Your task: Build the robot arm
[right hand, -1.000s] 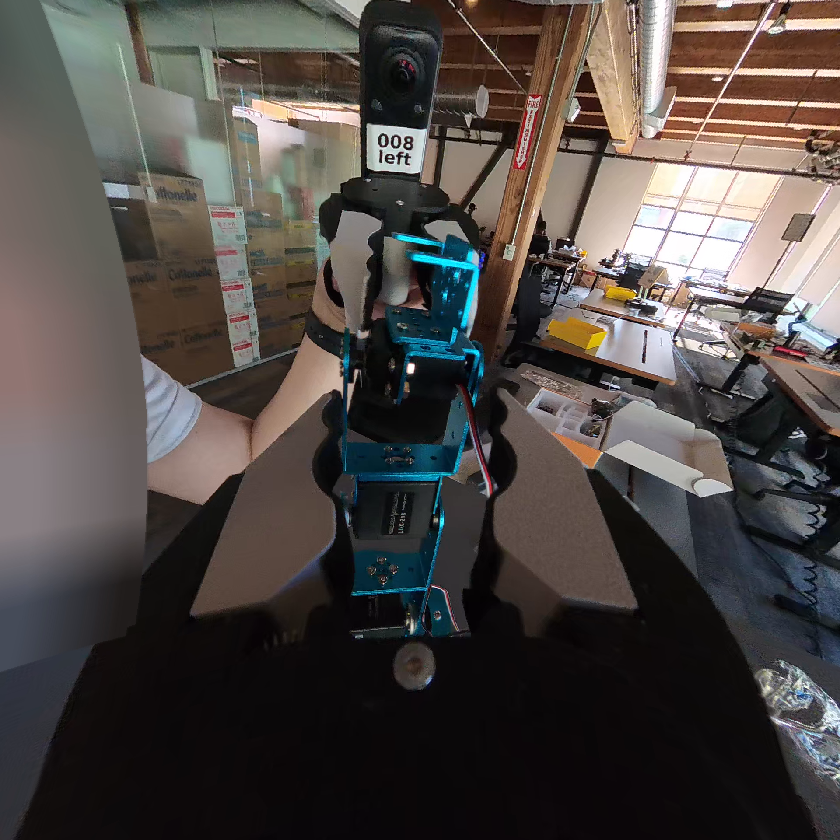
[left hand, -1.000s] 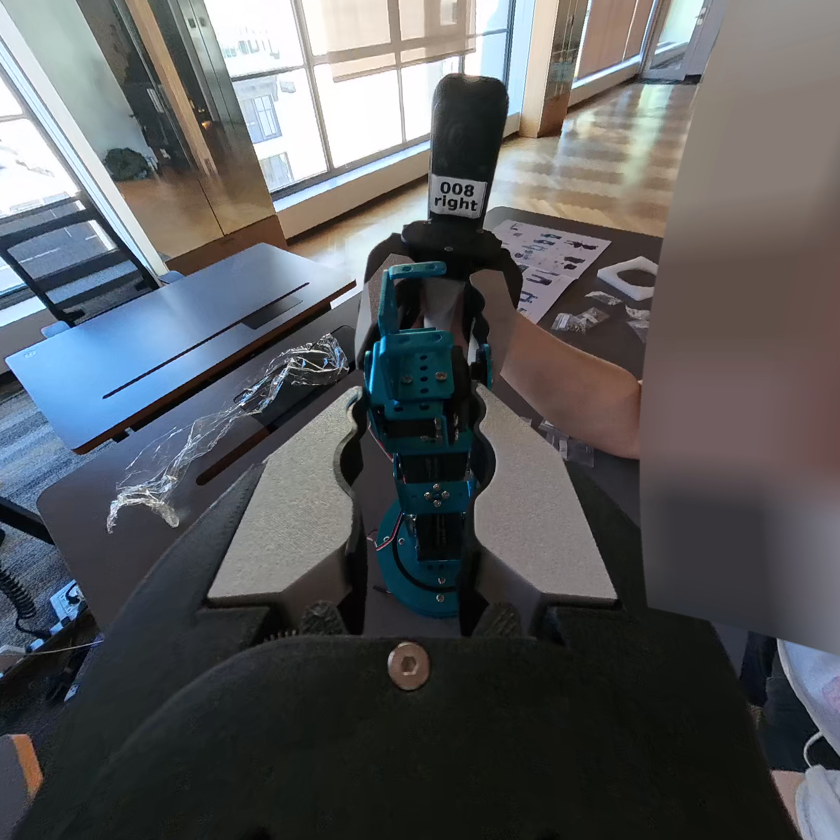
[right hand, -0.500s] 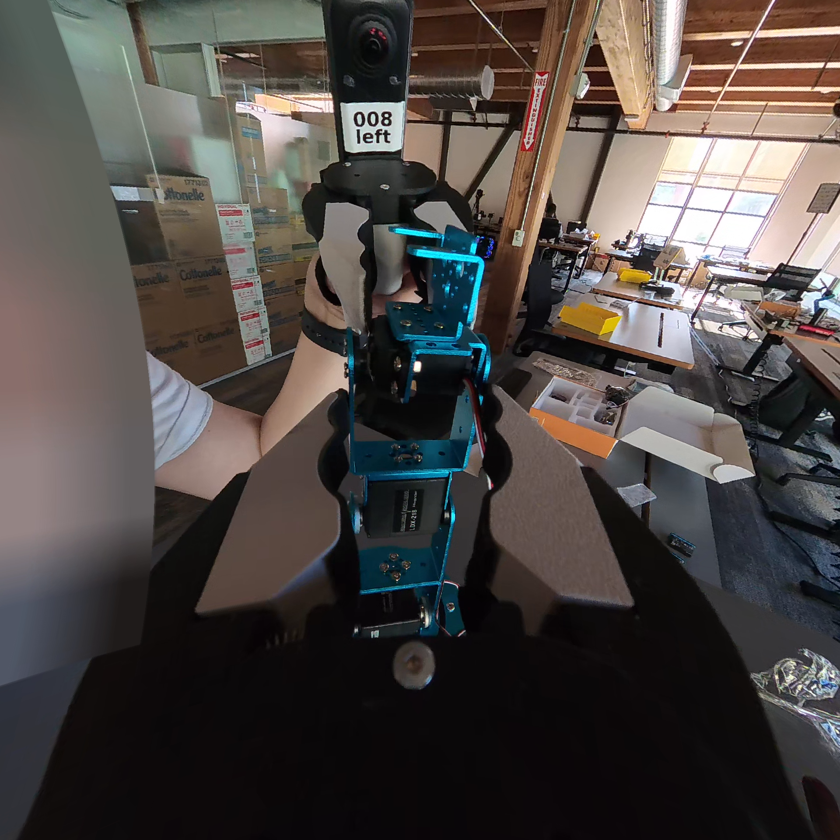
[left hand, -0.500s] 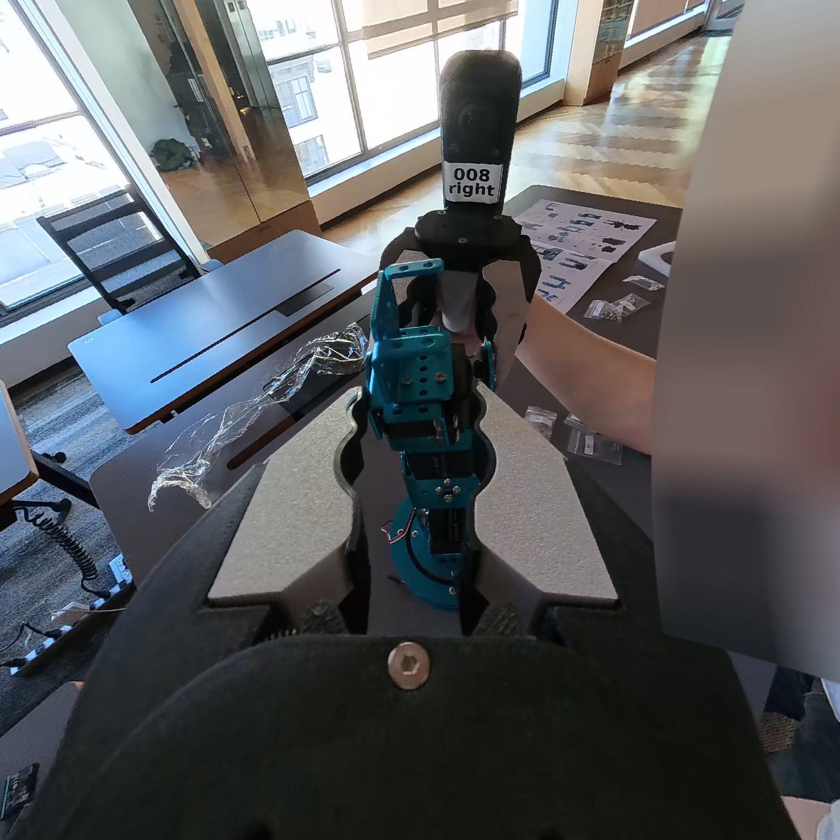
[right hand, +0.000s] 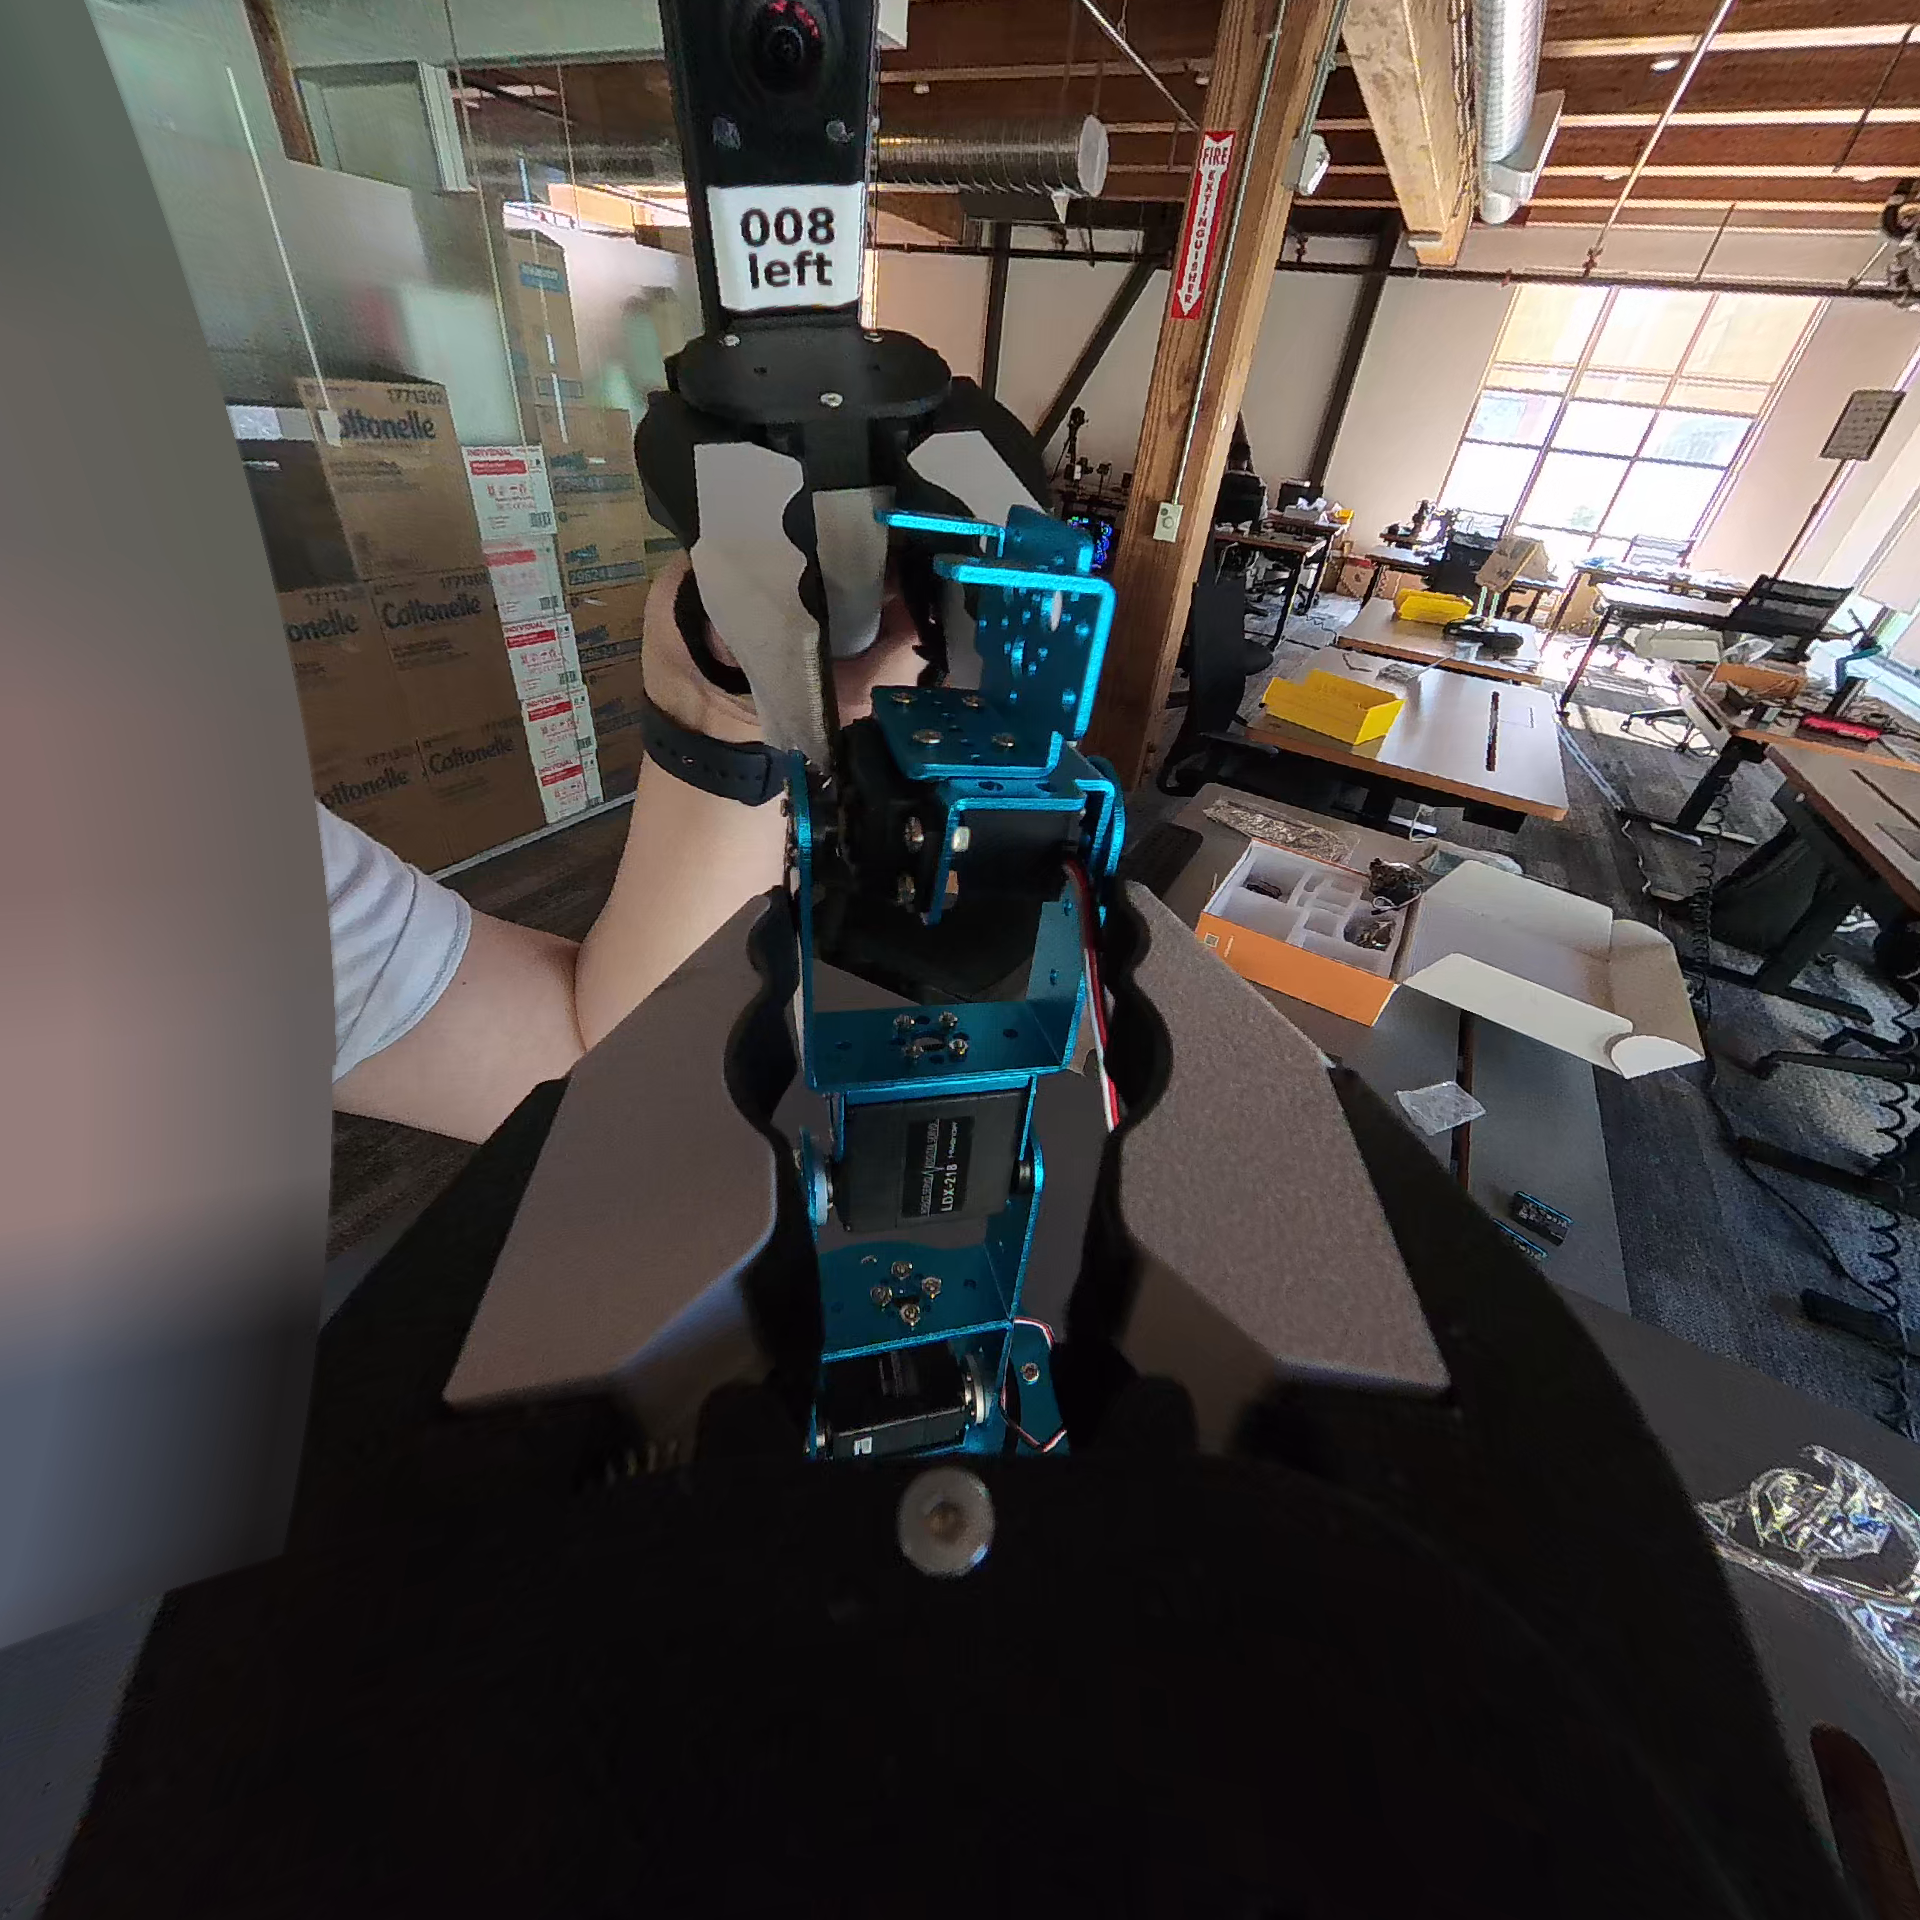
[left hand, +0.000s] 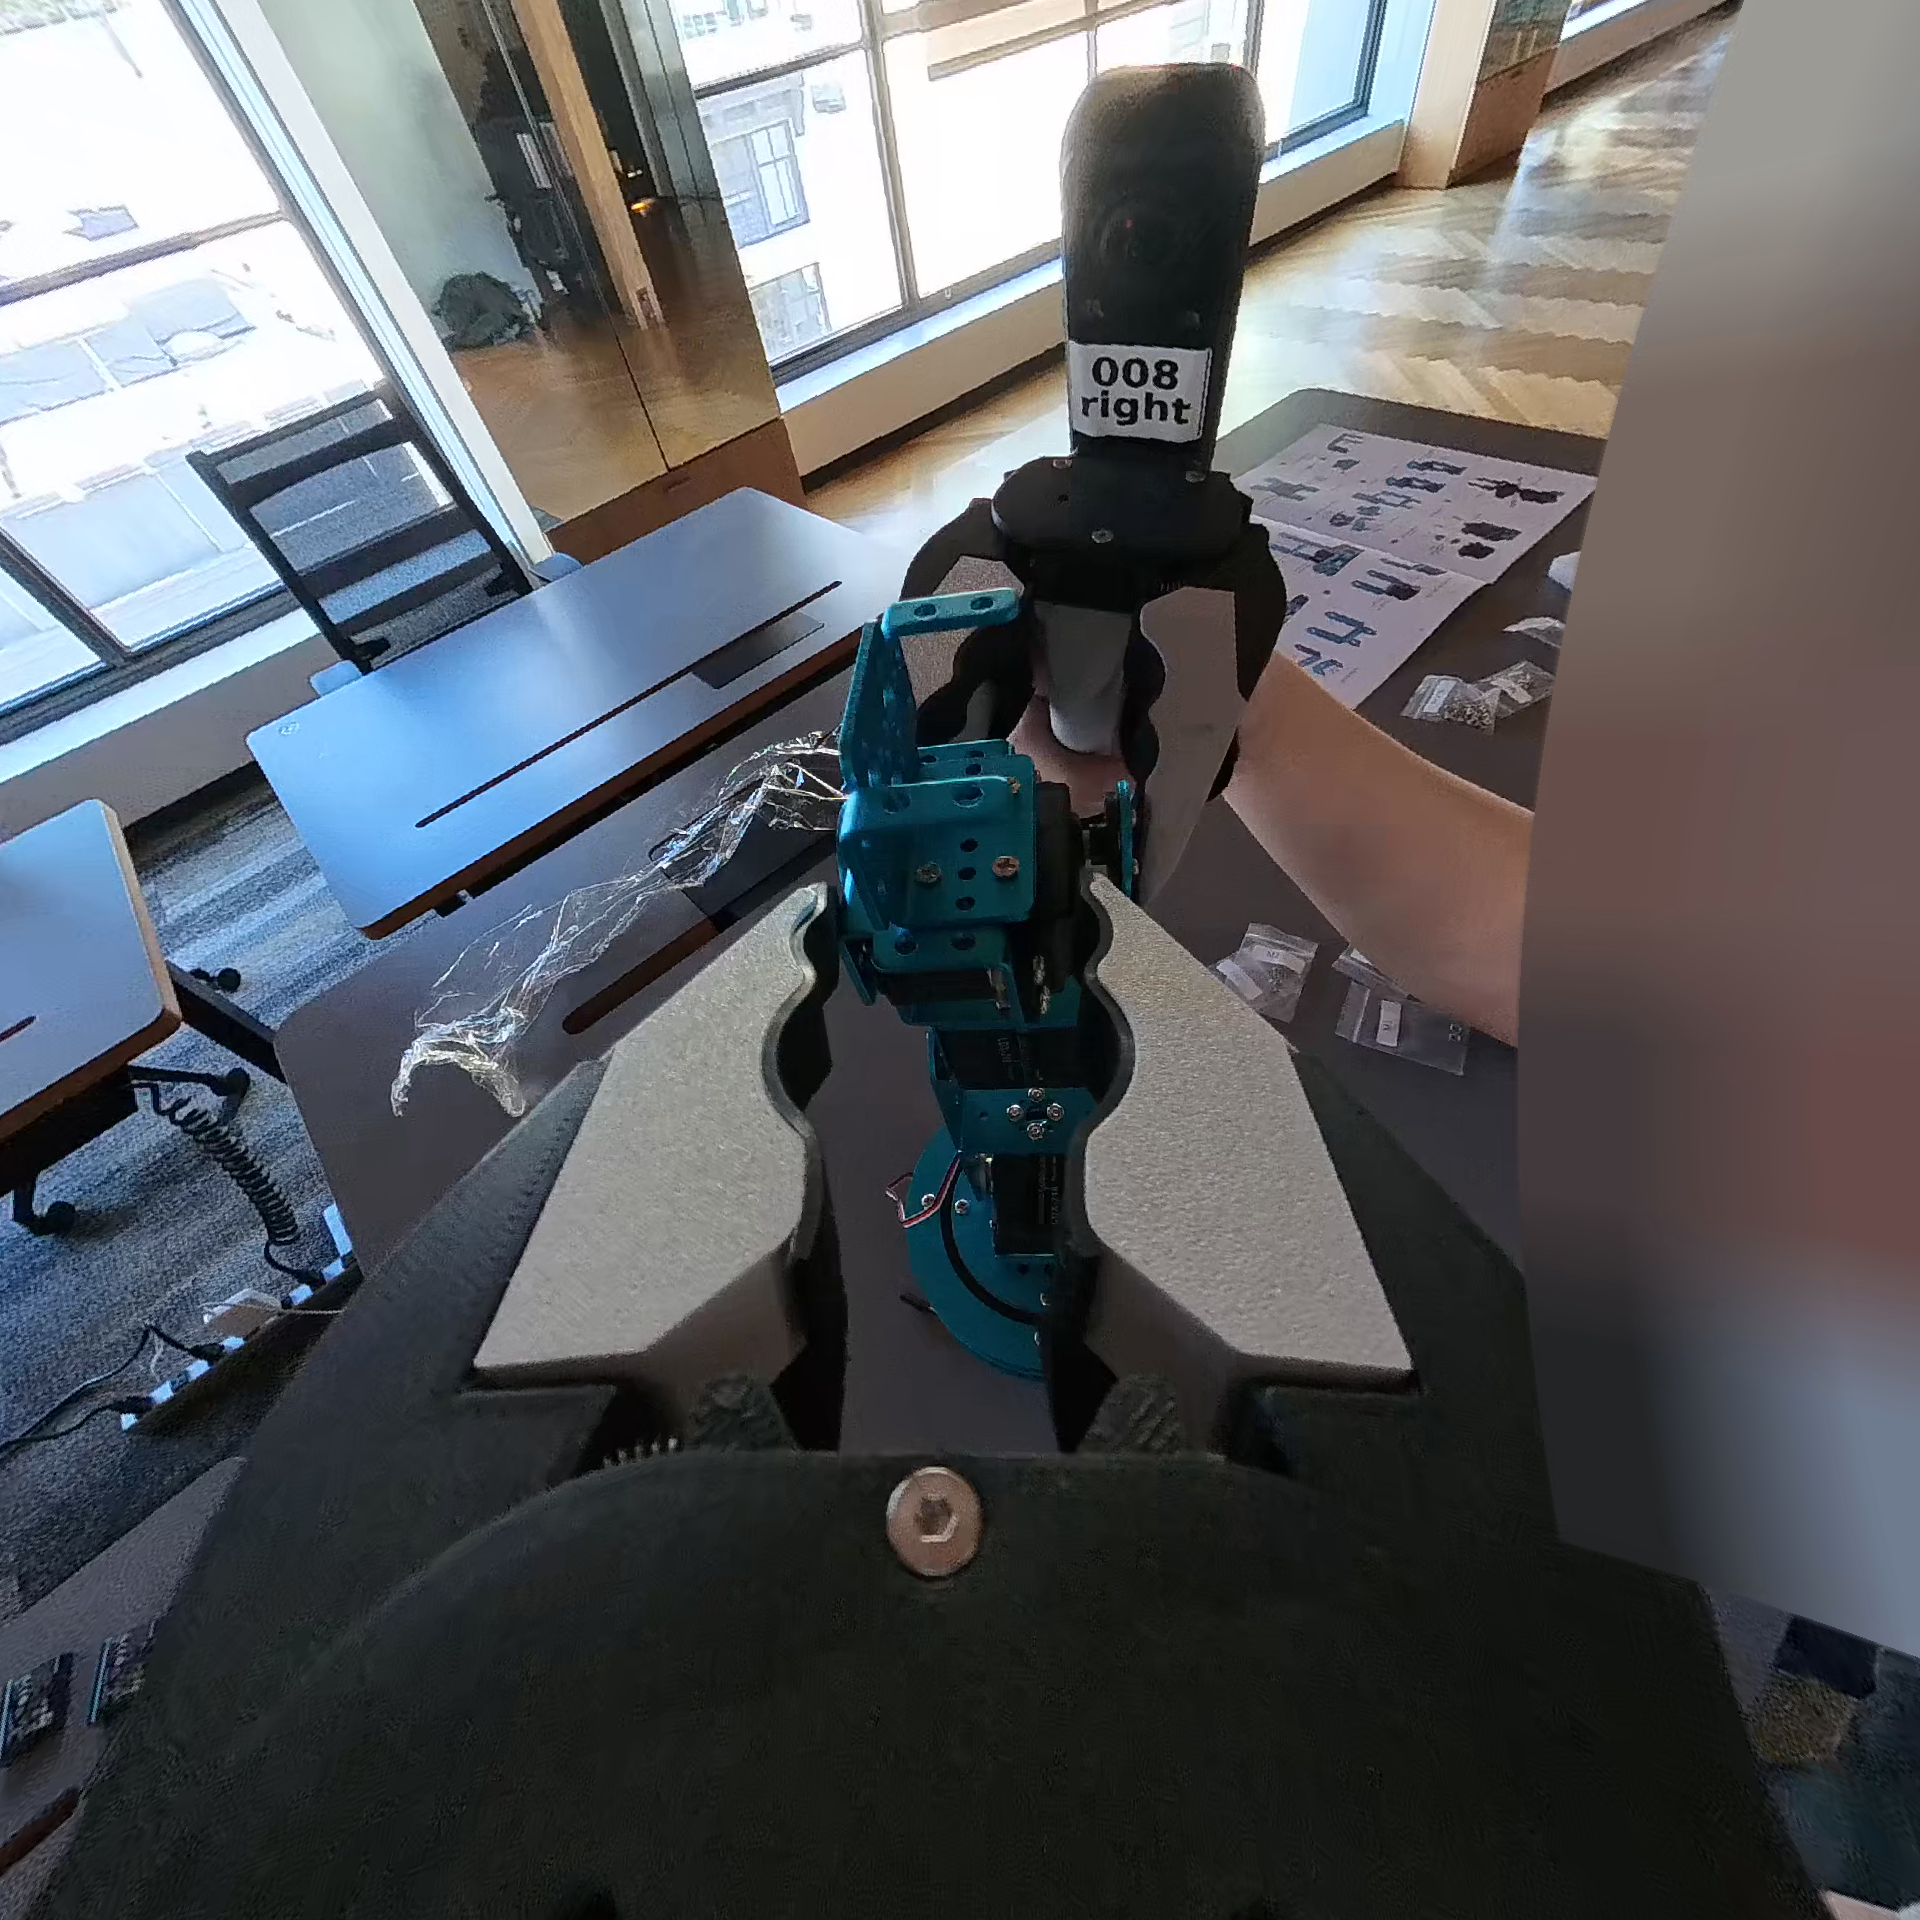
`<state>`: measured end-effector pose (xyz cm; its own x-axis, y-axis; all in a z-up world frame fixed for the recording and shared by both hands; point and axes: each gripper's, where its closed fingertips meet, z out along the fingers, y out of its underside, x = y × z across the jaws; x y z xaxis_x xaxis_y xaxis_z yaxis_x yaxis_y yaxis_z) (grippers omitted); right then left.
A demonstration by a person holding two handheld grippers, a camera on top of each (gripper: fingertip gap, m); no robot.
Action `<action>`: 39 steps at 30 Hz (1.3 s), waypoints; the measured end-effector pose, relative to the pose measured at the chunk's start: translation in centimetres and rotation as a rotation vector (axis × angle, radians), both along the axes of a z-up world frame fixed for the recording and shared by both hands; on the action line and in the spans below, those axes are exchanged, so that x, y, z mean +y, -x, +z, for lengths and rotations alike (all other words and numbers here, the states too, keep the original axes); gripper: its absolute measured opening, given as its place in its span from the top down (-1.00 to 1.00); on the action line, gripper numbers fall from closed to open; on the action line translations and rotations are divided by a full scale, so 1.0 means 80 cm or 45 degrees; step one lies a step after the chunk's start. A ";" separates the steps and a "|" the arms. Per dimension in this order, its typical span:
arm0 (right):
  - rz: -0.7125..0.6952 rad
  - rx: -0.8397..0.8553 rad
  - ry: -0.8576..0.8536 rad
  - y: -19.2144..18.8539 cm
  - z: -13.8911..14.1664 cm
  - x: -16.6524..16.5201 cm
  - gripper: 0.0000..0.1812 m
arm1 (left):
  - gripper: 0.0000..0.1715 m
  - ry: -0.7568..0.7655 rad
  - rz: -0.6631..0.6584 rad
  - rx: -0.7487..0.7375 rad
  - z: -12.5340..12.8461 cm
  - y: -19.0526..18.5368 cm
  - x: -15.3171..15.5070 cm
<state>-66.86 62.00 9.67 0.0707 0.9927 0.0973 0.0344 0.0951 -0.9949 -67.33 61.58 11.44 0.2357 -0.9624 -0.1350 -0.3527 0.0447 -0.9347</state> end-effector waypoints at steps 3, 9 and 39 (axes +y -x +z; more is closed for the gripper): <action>-0.004 0.000 -0.006 0.000 0.000 0.000 0.35 | 0.49 0.020 0.003 -0.002 0.000 -0.001 0.001; -0.002 0.002 -0.010 0.000 0.000 0.000 0.35 | 0.49 0.061 0.011 -0.017 0.001 -0.001 0.001; 0.016 0.098 -0.341 -0.025 0.029 -0.030 0.70 | 0.49 -0.043 0.007 0.000 0.001 -0.004 -0.001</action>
<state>-64.83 59.61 11.96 0.0758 0.9333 0.3511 -0.0430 0.3549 -0.9339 -66.99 61.46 11.52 0.2407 -0.9561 -0.1671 -0.3527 0.0742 -0.9328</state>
